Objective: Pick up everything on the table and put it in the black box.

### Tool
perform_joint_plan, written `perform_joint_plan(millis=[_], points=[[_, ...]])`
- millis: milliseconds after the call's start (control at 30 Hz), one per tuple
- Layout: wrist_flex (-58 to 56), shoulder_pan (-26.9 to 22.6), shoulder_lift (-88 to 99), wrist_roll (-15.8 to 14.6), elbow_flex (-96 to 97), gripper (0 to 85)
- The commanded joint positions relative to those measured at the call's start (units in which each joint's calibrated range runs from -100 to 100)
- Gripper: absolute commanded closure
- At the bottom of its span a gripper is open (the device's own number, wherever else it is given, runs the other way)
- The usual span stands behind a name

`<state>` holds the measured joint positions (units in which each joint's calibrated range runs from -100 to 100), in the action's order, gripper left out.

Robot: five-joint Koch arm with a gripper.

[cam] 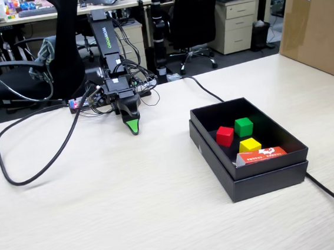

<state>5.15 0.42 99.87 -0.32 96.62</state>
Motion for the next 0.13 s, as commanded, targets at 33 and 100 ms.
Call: perform_joint_plan(millis=[33,100], points=[[-3.46,0.0,0.13,-0.05,0.75,35.6],[-3.46,0.0,0.13,-0.05,0.75,35.6]])
